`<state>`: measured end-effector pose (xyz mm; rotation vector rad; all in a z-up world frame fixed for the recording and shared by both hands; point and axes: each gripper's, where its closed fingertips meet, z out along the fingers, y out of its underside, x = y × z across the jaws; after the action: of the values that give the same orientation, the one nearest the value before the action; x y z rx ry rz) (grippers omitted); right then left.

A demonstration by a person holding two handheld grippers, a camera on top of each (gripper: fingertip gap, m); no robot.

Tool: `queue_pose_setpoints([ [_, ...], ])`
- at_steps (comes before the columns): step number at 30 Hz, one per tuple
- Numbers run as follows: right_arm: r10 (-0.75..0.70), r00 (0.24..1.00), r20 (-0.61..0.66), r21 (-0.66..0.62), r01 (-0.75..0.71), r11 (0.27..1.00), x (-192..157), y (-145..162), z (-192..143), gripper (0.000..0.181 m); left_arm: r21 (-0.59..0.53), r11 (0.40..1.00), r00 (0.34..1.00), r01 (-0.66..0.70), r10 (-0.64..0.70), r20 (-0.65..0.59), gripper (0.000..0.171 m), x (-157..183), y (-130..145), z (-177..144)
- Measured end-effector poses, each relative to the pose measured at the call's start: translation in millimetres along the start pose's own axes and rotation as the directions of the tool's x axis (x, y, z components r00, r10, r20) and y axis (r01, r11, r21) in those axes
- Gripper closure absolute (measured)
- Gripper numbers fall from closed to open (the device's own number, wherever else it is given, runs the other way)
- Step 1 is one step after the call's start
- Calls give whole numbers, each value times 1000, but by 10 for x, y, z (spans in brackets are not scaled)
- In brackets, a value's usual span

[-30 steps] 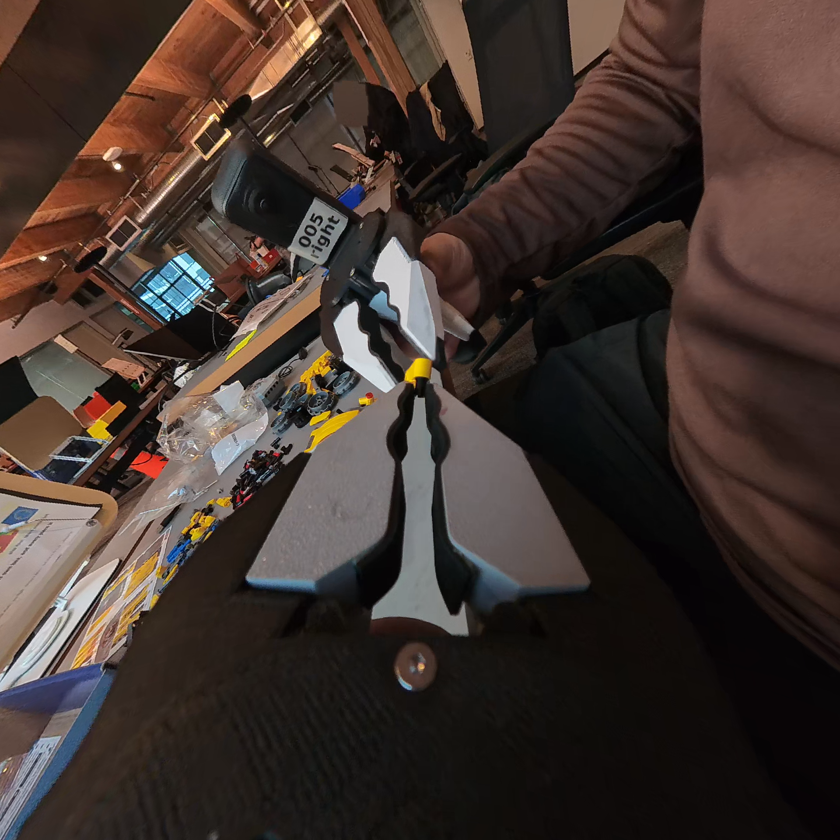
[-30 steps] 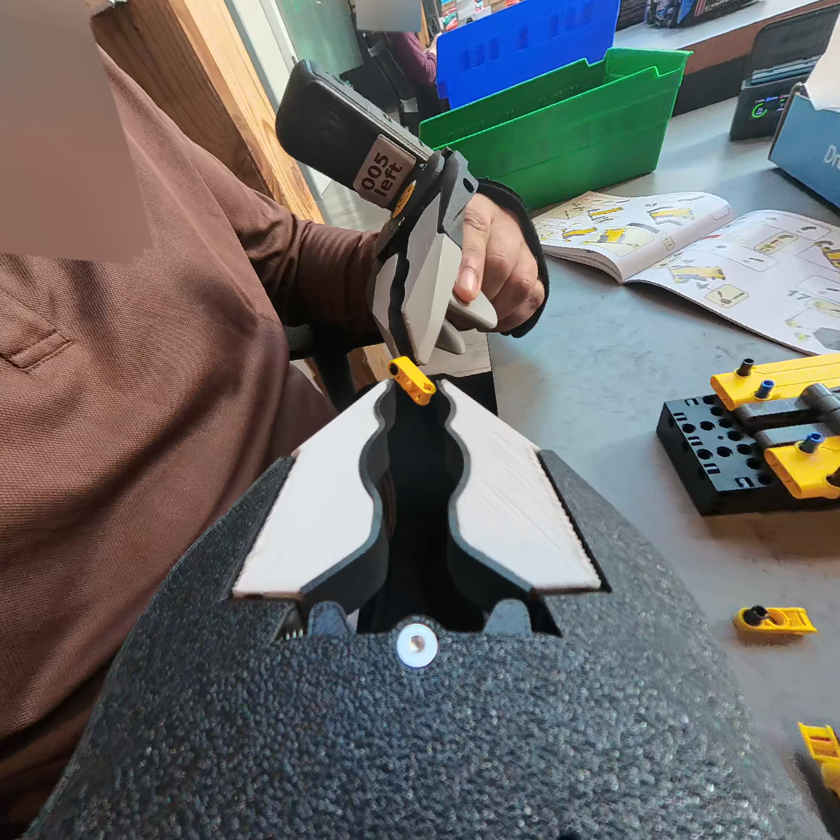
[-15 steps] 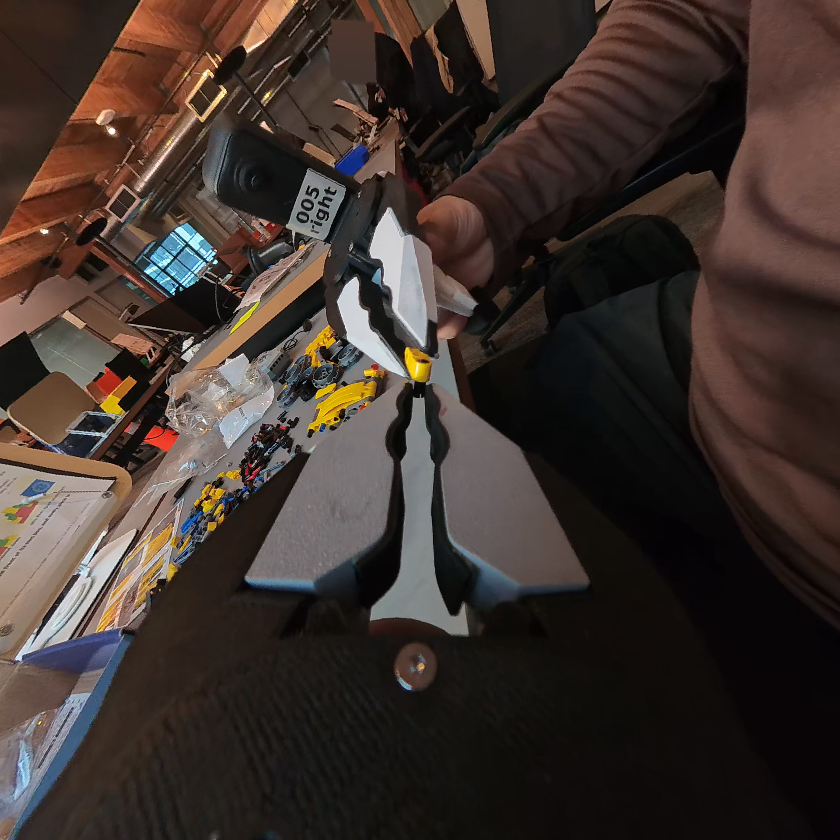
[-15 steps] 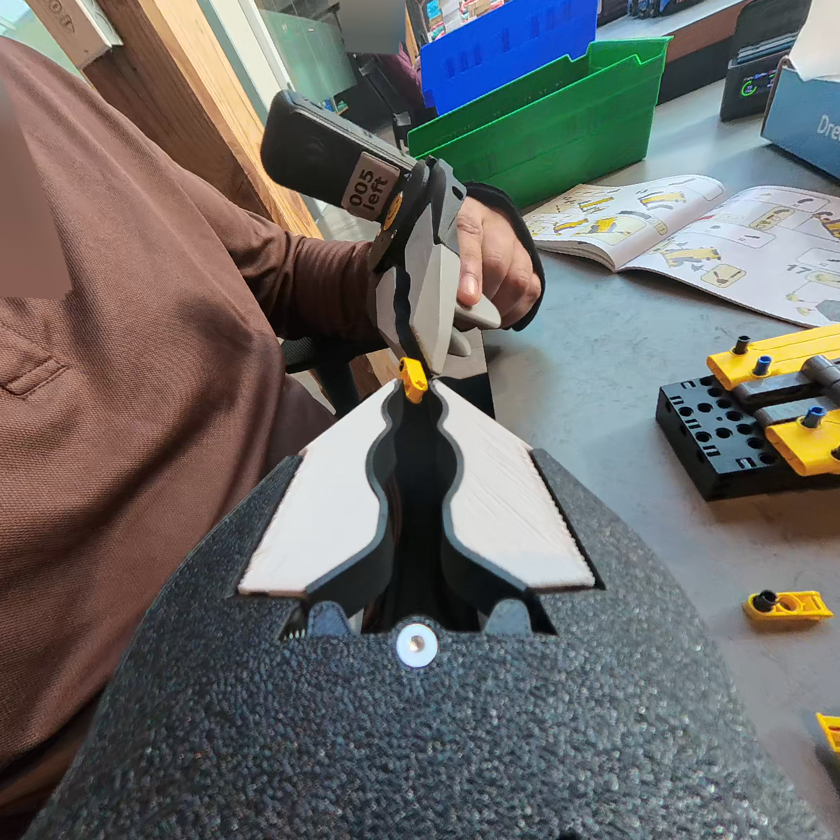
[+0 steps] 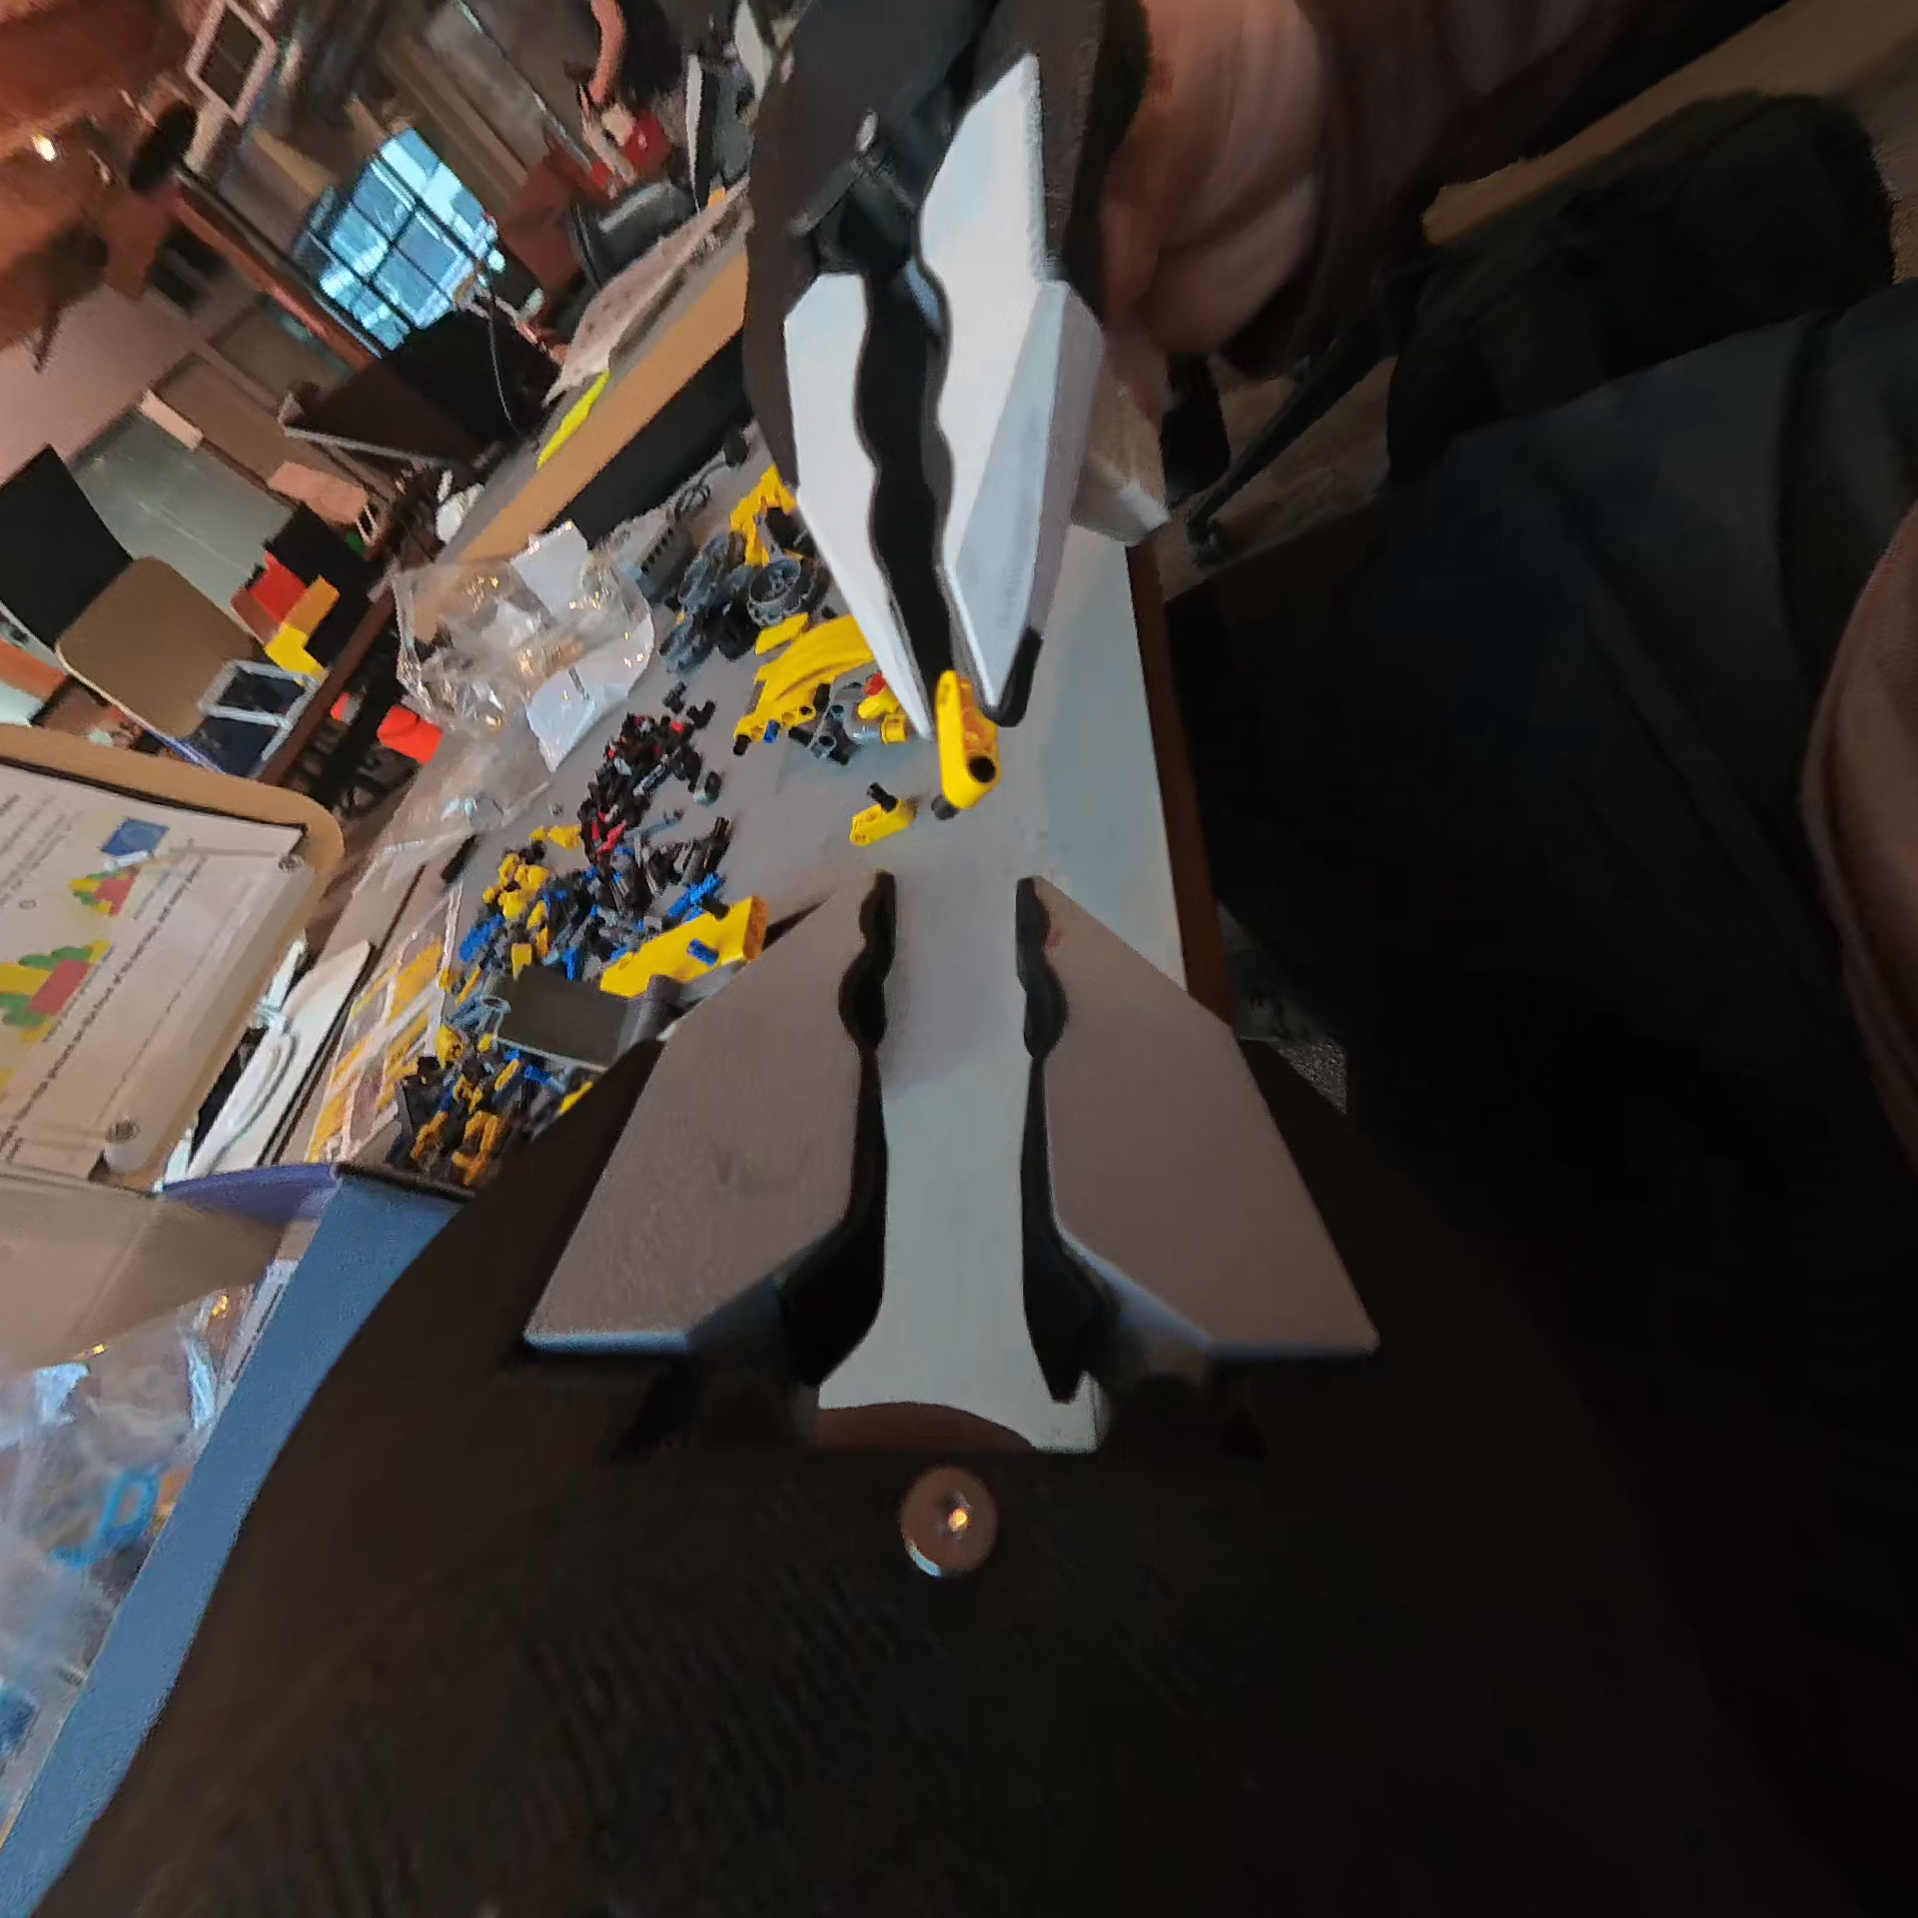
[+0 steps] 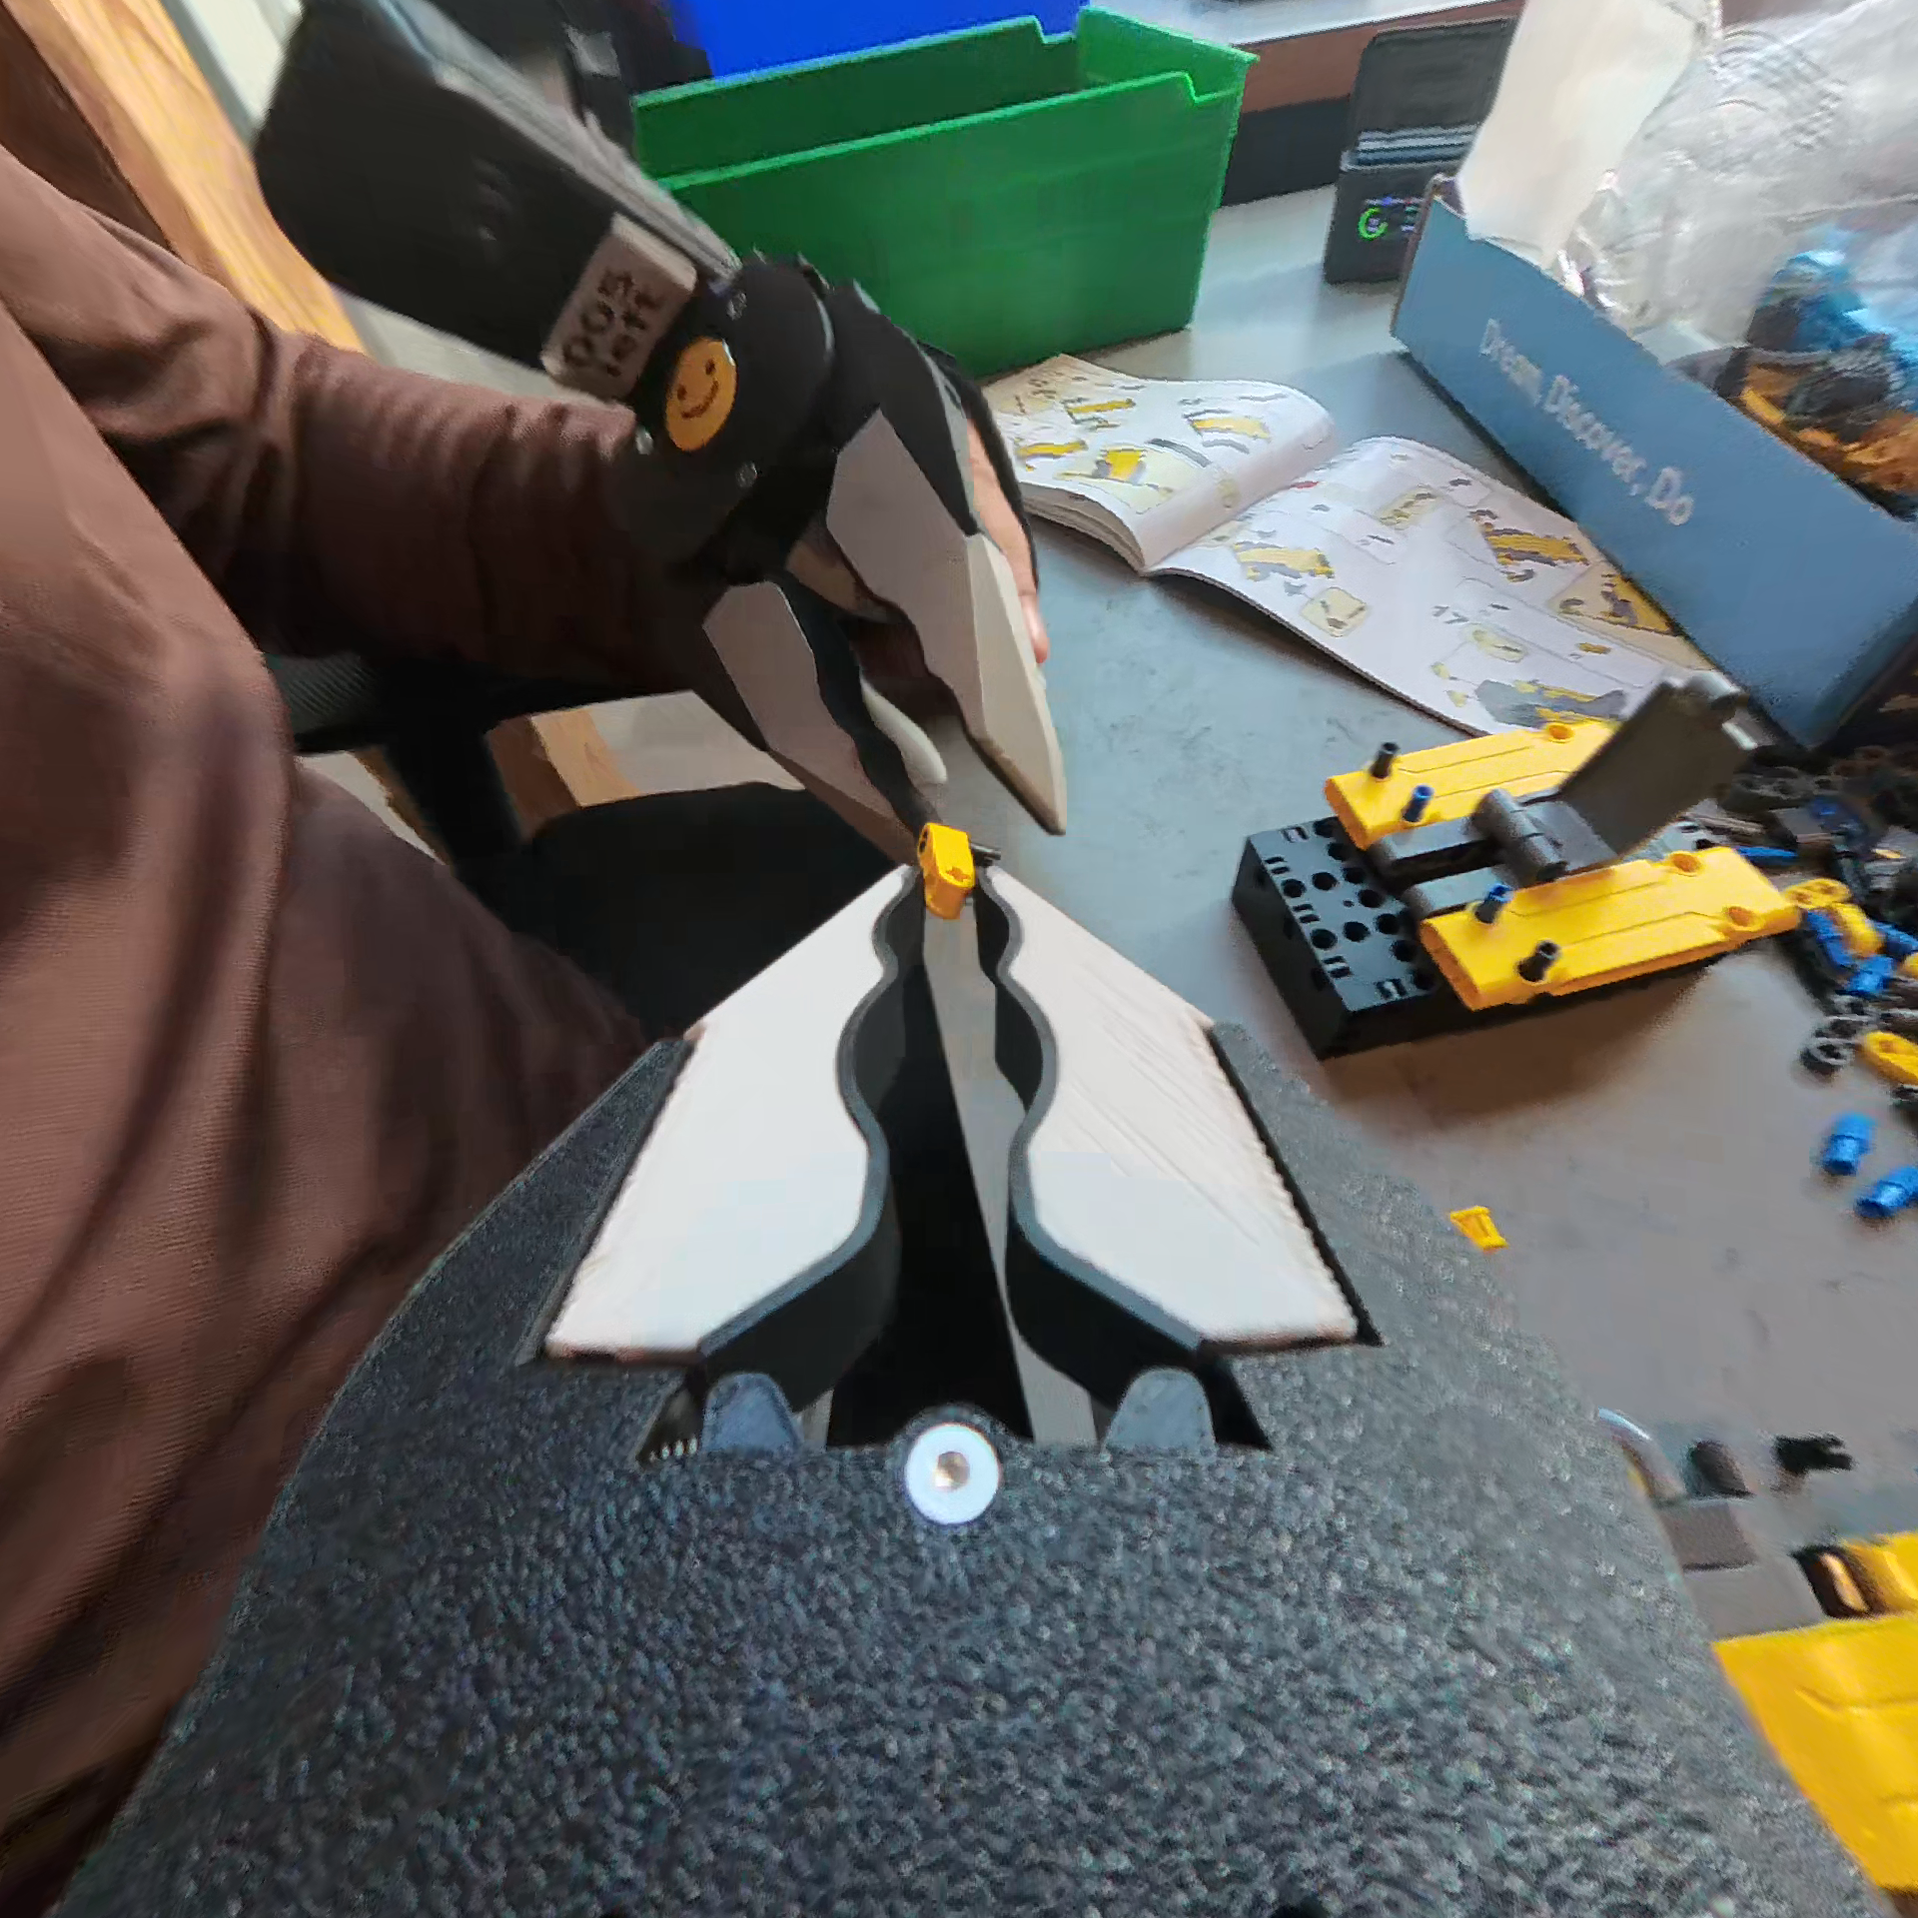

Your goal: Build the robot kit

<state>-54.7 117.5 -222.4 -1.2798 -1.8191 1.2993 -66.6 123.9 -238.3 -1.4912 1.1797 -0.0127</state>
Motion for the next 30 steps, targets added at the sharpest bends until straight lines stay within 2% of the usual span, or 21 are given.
queue_pose_setpoints([
  [3, -105, 990, -95, -72, 98, 993, 91, 96, 30, 175, -47, 998, 998, 51, -50, 25, 153, -92, 97, -7],
  [7, -183, 964, -193, -152, 155, 976, 242, 215, 49, 175, -199, 962, 978, 186, -161, 132, 144, -318, 393, 13],
  [11, -184, 960, -211, -167, 150, 975, 297, 265, 50, 175, -198, 903, 922, 381, -354, 158, 139, -484, 470, -8],
  [14, -161, 964, -214, -157, 128, 979, 320, 273, 14, 175, -245, 917, 948, 315, -290, 134, 139, -493, 438, 31],
  [16, -133, 967, -219, -144, 102, 984, 334, 279, -33, 175, -284, 926, 966, 248, -212, 151, 130, -579, 413, 46],
  [19, -91, 972, -219, -108, 69, 992, 334, 251, -122, 175, -241, 922, 953, 302, -299, 52, 100, -695, 263, 72],
  [20, -80, 973, -215, -94, 61, 994, 324, 232, -149, 175, -270, 907, 941, 324, -337, -4, 85, -725, 291, 82],
  [22, -73, 974, -212, -73, 59, 996, 299, 195, -200, 175, -355, 879, 933, 317, -356, -48, 70, -869, 441, 109],
  [24, -80, 972, -219, -69, 66, 995, 291, 182, -240, 175, -374, 867, 912, 328, -394, -112, 51, -940, 479, 178],
  [26, -84, 971, -222, -68, 70, 995, 287, 176, -264, 175, -385, 861, 883, 333, -428, -193, 53, -933, 494, 252],
  [30, -84, 972, -220, -61, 72, 996, 283, 163, -289, 175, -476, 823, 833, 310, -477, -282, 56, -851, 619, 367],
])
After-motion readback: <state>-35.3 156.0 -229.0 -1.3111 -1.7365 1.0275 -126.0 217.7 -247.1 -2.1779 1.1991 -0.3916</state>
